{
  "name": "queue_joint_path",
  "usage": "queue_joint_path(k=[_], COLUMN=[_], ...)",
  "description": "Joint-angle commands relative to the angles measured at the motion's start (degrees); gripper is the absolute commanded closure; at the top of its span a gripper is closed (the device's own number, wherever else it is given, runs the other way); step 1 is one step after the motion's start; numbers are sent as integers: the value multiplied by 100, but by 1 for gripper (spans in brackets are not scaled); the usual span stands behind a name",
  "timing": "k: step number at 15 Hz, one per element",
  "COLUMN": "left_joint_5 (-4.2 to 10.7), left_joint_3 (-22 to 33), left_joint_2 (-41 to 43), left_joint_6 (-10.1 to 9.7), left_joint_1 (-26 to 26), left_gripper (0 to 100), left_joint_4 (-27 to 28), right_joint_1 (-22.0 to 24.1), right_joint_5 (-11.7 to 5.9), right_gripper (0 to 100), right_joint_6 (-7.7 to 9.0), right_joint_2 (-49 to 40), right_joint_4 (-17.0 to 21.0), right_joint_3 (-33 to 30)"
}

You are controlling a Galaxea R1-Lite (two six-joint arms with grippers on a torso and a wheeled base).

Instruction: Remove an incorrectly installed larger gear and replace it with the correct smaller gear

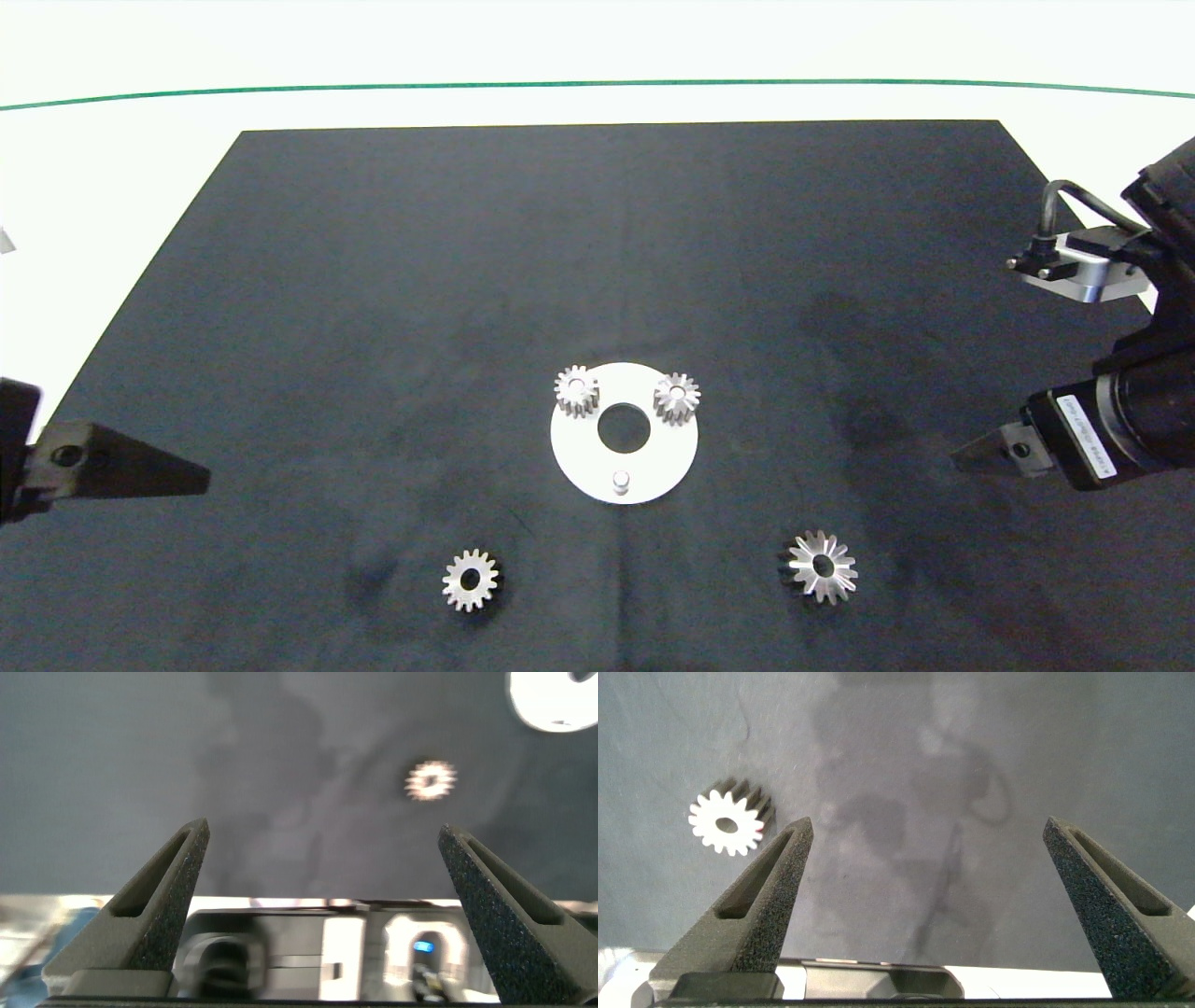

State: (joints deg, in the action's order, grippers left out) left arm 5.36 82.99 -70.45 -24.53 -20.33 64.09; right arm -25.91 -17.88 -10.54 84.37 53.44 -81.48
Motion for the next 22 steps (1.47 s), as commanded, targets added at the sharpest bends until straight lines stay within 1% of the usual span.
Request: queue_joint_path(k=[1,2,3,4,5,6,7,8,10,12,13,14,16,17,22], left_joint_5=[835,861,879,967,1213,1538,1740,1758,1802,1889,1925,1925,1942,1942,1951], left_joint_3=[-829,-1092,-1233,-1277,-1382,-1497,-1549,-1593,-1620,-1628,-1690,-1743,-1962,-1971,-1971], left_joint_2=[-856,-997,-1208,-1384,-1542,-1647,-1727,-1832,-2043,-2166,-2298,-2307,-2324,-2368,-2465], left_joint_6=[-676,-922,-1212,-1388,-1432,-1467,-1485,-1555,-1801,-1828,-1836,-1836,-1819,-1828,-1775], left_joint_1=[-1139,-1526,-1895,-2124,-2247,-2379,-2511,-2686,-2994,-3012,-3143,-3170,-3284,-3275,-2897], left_gripper=[0,0,0,0,0,0,0,0,0,0,0,0,0,0,0], left_joint_4=[-942,-1355,-1636,-1698,-1715,-1750,-1794,-1812,-1829,-1847,-2040,-2155,-2805,-2937,-3069], right_joint_1=[156,174,261,358,420,428,428,428,428,428,420,420,428,428,402], right_joint_5=[-13,-13,-13,-13,-13,-13,-5,-5,4,4,13,13,13,13,13], right_gripper=[0,0,0,0,0,0,0,0,0,0,0,0,0,0,0], right_joint_6=[0,9,26,35,35,44,44,44,35,35,35,35,26,26,17], right_joint_2=[-167,-290,-334,-351,-378,-386,-395,-404,-413,-439,-457,-457,-448,-448,-413], right_joint_4=[52,52,52,61,61,61,61,61,61,61,52,52,52,52,26], right_joint_3=[-96,-96,-114,-122,-122,-114,-114,-114,-122,-122,-122,-122,-114,-122,-114])
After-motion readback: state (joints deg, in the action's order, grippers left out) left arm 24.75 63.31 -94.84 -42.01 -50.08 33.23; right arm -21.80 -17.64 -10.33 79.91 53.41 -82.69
